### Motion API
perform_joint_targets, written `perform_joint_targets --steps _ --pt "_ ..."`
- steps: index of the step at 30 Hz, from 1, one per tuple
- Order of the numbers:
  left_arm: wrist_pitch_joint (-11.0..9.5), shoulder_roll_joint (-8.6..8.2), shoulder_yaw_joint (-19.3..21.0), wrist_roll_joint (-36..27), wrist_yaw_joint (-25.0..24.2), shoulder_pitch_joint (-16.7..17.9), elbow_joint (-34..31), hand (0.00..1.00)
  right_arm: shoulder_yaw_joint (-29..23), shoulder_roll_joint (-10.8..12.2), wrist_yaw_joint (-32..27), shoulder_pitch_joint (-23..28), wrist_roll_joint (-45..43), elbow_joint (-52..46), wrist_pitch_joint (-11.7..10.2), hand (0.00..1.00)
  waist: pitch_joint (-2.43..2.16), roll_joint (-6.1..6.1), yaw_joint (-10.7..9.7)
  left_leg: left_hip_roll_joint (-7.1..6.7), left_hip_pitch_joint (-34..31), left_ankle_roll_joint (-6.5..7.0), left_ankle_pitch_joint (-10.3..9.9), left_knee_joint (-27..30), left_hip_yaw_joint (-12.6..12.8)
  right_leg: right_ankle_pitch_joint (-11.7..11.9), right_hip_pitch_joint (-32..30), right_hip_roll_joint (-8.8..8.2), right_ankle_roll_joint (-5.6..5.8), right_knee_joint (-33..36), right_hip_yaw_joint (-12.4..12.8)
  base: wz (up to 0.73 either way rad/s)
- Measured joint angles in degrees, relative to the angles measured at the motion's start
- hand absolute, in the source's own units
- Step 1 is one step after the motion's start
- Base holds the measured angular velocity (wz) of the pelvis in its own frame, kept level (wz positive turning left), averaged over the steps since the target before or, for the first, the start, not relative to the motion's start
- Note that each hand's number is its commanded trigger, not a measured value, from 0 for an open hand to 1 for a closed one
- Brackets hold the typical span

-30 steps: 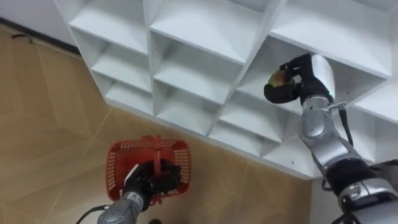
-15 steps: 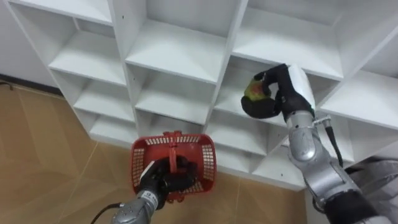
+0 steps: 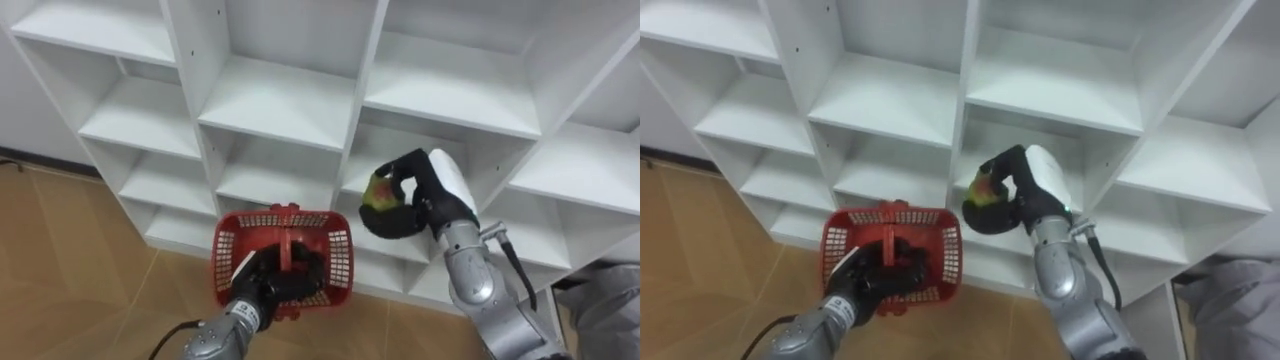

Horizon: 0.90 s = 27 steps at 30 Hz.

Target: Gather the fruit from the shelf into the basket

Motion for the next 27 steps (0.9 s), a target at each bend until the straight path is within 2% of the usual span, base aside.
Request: perform_joint_targets --steps 12,27 --pt "0.00 0.05 -1.46 0.13 -0.37 0.08 0.00 1.00 4.17 0.46 5.59 0.49 0.08 -0.14 0.38 1.00 0.07 0.74 -0.51 -0.02 0.48 0.01 -0.01 0.01 -0.12 -0.02 0.63 0.15 0.02 -0.05 0.14 0.00" --pt "0.00 -0.01 -2.09 1.18 -1.27 0.19 0.01 1.00 4.46 0.57 7.75 0.63 -1.62 -0.14 0.65 1.00 0.11 1.33 0.40 -0.02 0.47 0.02 -0.03 0.03 -0.08 -0.04 0.61 0.17 0.04 -0.04 0.09 0.00"
